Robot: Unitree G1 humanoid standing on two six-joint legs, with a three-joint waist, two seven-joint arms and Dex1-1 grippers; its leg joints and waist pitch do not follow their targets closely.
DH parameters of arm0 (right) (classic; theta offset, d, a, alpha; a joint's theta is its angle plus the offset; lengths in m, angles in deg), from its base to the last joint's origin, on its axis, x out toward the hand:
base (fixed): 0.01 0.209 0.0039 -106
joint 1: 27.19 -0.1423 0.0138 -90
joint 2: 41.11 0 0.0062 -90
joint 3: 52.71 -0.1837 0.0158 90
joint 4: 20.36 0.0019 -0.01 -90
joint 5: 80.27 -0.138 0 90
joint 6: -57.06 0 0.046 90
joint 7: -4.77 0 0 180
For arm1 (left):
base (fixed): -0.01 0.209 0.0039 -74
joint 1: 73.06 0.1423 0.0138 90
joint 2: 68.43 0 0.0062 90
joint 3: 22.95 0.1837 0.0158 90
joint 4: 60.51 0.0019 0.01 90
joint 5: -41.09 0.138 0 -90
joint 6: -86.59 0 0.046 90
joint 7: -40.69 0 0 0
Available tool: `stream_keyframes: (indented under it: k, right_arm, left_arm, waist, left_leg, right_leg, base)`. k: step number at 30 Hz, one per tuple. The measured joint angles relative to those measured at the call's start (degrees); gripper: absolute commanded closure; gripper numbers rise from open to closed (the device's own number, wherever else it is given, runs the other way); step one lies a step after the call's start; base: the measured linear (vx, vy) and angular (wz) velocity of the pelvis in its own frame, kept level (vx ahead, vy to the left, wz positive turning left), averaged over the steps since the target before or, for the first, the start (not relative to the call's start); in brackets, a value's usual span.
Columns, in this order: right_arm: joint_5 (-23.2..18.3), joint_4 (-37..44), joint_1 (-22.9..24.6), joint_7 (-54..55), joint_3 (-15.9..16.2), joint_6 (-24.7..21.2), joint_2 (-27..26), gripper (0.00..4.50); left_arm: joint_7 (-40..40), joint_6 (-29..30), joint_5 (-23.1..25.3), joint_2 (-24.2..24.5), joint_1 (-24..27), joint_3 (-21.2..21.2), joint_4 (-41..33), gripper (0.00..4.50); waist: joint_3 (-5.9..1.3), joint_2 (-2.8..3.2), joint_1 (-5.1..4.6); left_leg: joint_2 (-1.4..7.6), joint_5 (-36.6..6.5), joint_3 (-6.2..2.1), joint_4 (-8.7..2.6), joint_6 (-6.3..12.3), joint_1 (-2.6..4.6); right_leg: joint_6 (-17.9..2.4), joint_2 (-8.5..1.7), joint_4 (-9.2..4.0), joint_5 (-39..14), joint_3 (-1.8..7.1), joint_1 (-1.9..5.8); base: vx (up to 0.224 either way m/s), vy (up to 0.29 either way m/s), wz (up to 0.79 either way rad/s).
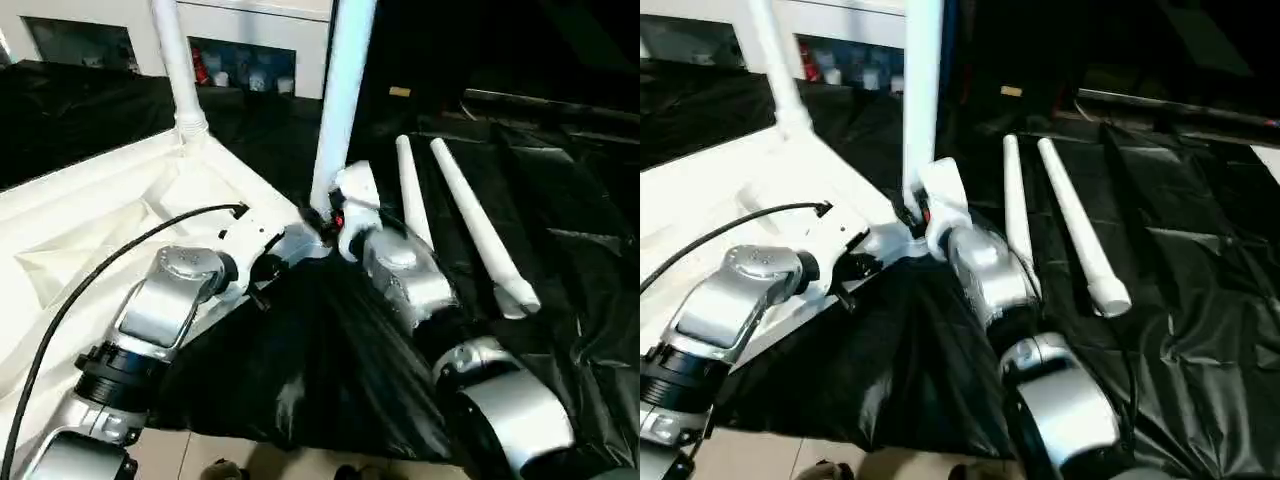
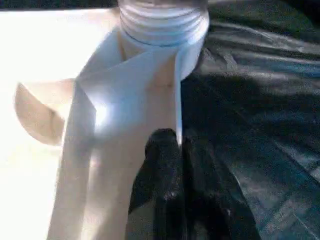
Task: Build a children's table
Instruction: Insert table leg to table base
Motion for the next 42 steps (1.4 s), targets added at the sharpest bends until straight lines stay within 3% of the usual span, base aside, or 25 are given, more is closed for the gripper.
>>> stream_keyframes:
  k: [1, 5, 12, 20, 29, 35, 42]
  right_arm:
    - [-0.1, -0.1, 0.0, -0.2, -0.1, 0.0, 0.0, 1.49]
    - [0.1, -0.8, 0.5, -2.0, -0.1, -0.1, 0.4, 1.34]
    - [0.2, 2.3, 3.0, -8.0, 0.8, -0.5, 2.7, 0.56]
    - [0.8, 14.1, 9.8, -22.2, 4.9, -2.5, 10.8, 0.56]
    - [-0.5, 25.5, 15.7, -34.6, 8.6, -6.4, 17.2, 0.56]
    - [-0.5, 27.9, 16.2, -37.3, 9.4, -7.8, 17.8, 0.56]
    - [-0.5, 28.6, 16.3, -37.9, 9.6, -8.9, 17.7, 1.27]
  left_arm:
    - [-0.2, -0.3, 0.0, 0.2, 0.0, 0.1, 0.0, 4.50]
    - [-2.0, -2.1, -0.1, 1.1, 0.2, 0.7, -0.4, 4.50]
    - [-5.7, -6.6, -1.8, 3.7, 1.0, 0.7, -0.7, 4.50]
    - [-14.4, -13.5, -4.6, 7.2, 3.1, 0.8, 0.1, 4.50]
    - [-21.9, -19.8, -5.9, 9.5, 3.4, 2.0, 3.2, 4.50]
    - [-24.6, -23.0, -6.0, 10.2, 3.3, 2.5, 5.0, 4.50]
    - [-26.2, -24.1, -6.0, 11.1, 3.4, 2.5, 5.6, 4.50]
  waist:
    - [0.00, 0.00, -0.01]
    - [0.08, 0.12, 0.21]
    - [0.30, 0.46, 0.56]
    - [0.39, 0.72, 1.91]
    - [0.25, 1.09, 2.21]
    - [0.23, 1.12, 2.41]
    - [0.21, 1.10, 2.49]
  left_leg:
    - [0.00, 0.0, 0.00, 0.00, 0.00, 0.00]
    - [0.01, 0.0, 0.00, 0.00, -0.02, -0.19]
    - [0.03, 0.2, 0.00, 0.18, 0.31, -0.77]
    - [0.08, 0.3, 0.01, 0.34, 0.36, -0.79]
    - [0.18, 0.2, 0.00, 0.75, 0.18, -0.66]
    - [0.30, 0.2, -0.02, 1.31, 0.15, -0.64]
    - [0.32, 0.2, -0.02, 1.40, 0.13, -0.64]
  right_leg:
    - [0.0, 0.00, 0.00, 0.0, 0.00, -0.01]
    - [0.0, 0.00, -0.01, 0.0, -0.02, -0.12]
    - [-0.1, 0.00, 0.02, -0.1, 0.00, -0.48]
    - [-0.1, 0.00, 0.23, -0.1, 0.00, -0.50]
    - [-0.1, 0.00, 0.64, -0.1, 0.01, -0.29]
    - [-0.1, 0.00, 1.13, -0.1, 0.01, -0.27]
    - [-0.2, 0.00, 1.20, 0.0, 0.00, -0.26]
  base:
    - [0.000, 0.000, 0.00]
    - [0.000, 0.000, 0.00]
    - [0.000, 0.000, 0.00]
    - [0.000, 0.000, 0.00]
    - [0.000, 0.000, 0.00]
    - [0.000, 0.000, 0.00]
    - [0.000, 0.000, 0.00]
